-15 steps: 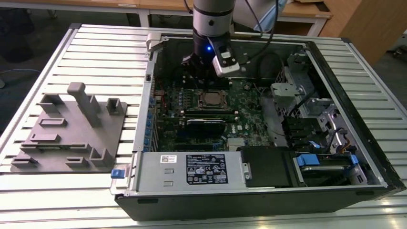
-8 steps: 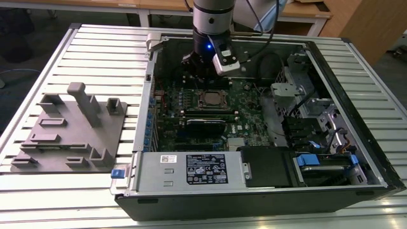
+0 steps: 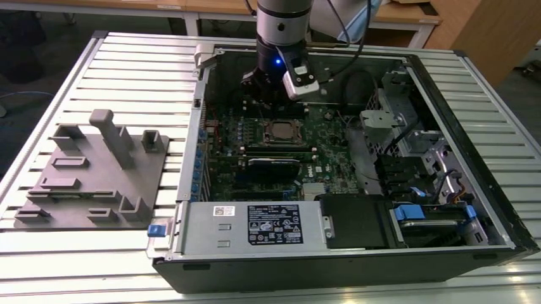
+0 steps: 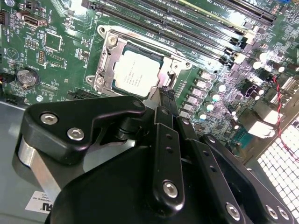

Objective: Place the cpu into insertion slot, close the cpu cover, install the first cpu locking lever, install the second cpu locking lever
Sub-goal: 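Install the first cpu locking lever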

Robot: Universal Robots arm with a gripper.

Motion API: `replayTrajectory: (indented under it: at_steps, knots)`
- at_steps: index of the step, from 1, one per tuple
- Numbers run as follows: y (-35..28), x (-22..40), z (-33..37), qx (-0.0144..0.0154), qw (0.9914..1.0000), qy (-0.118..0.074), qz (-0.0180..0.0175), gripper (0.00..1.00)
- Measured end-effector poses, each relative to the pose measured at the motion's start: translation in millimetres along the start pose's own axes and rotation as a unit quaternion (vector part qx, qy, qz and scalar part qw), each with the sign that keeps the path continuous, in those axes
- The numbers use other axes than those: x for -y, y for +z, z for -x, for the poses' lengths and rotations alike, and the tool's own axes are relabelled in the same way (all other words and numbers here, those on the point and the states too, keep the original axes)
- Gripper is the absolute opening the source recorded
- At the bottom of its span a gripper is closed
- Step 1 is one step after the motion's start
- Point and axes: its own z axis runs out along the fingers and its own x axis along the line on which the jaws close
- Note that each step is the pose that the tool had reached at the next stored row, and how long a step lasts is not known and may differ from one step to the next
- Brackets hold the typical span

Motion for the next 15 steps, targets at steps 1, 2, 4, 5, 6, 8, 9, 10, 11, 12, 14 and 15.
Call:
replayTrajectory:
  at_steps: [1,2,4,5,6,8,9,10,11,12,14,15]
  knots:
    - [-0.1,0.0,0.0,0.0,1.0,0.0,0.0,0.11]
    - [-0.1,0.0,0.0,0.0,1.0,0.0,0.0,0.11]
    - [-0.1,0.2,-1.1,0.0,1.0,0.0,-0.0001,0.11]
    - [-0.1,0.4,-2.2,0.0,1.0,0.0,-0.0001,0.11]
    - [-0.1,0.5,-3.4,0.0001,1.0,0.0,0.0,0.11]
    - [-0.1,1.0,-6.2,0.0007,1.0,0.0,0.0001,0.11]
    - [-0.2,1.2,-7.9,0.001,1.0,0.0,0.0001,0.11]
    - [-0.2,1.5,-9.7,0.0014,1.0,0.0,0.0002,0.11]
    - [-0.2,1.8,-11.4,0.0017,1.0,0.0,0.0003,0.11]
    - [-0.2,2.0,-13.1,0.0021,1.0,0.0,0.0003,0.11]
    - [-0.3,2.6,-16.7,0.0027,1.0,0.0,0.0004,0.11]
    - [-0.3,2.8,-18.5,0.003,1.0,0.0,0.0005,0.11]
